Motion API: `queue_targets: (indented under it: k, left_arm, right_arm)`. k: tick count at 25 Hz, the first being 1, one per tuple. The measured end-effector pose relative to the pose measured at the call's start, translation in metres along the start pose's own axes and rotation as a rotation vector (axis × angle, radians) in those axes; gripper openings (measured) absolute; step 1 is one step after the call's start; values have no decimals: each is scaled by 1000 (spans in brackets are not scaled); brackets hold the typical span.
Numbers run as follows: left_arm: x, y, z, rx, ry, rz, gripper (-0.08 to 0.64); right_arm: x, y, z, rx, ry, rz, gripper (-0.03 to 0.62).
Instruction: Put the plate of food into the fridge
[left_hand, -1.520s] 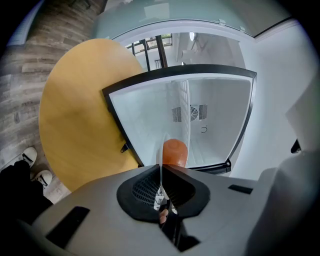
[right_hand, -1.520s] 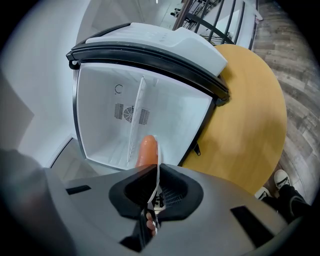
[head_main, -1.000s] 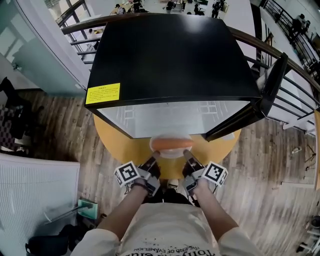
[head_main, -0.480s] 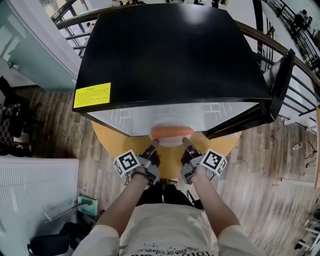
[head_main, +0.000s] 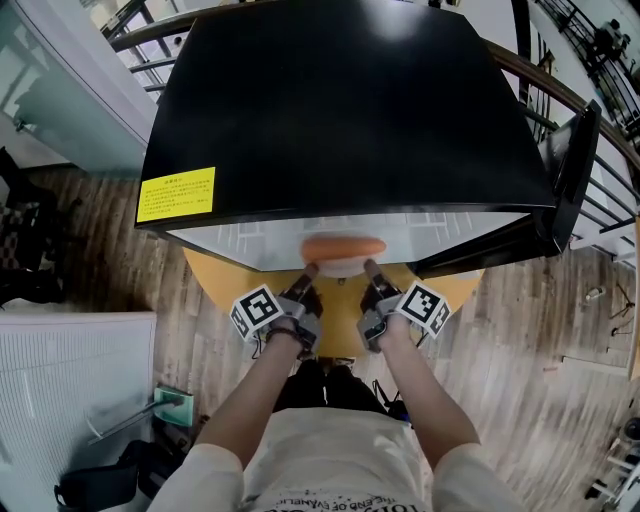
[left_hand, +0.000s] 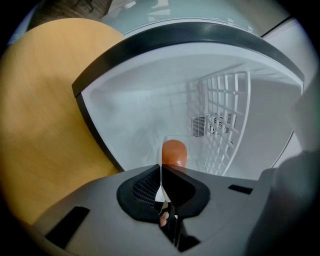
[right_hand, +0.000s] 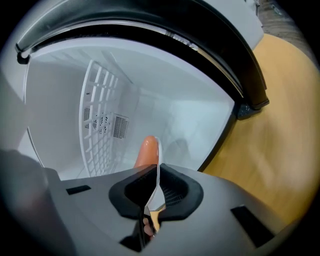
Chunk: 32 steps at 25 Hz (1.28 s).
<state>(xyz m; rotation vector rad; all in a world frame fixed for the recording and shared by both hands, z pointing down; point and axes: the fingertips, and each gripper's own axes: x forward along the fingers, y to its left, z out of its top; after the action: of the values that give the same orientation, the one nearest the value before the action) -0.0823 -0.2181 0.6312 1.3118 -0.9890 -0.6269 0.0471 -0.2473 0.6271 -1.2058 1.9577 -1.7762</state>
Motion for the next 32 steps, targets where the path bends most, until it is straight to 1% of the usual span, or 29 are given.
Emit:
queue_targets:
  k: [12, 22, 26, 32]
  left_arm:
    - [25, 11, 17, 9, -38, 31, 31]
    - [36, 23, 24, 10, -71, 58, 31]
    - [41, 25, 27, 21, -81, 71, 31]
    - [44, 30, 28, 31, -86, 89, 32]
  right_arm:
    - [29, -11, 14, -26, -13, -49, 38]
    - [46, -20, 20, -45, -23, -86, 38]
    - [51, -22, 22, -67, -26, -104, 38]
    - [55, -27, 22, -73, -22, -120, 38]
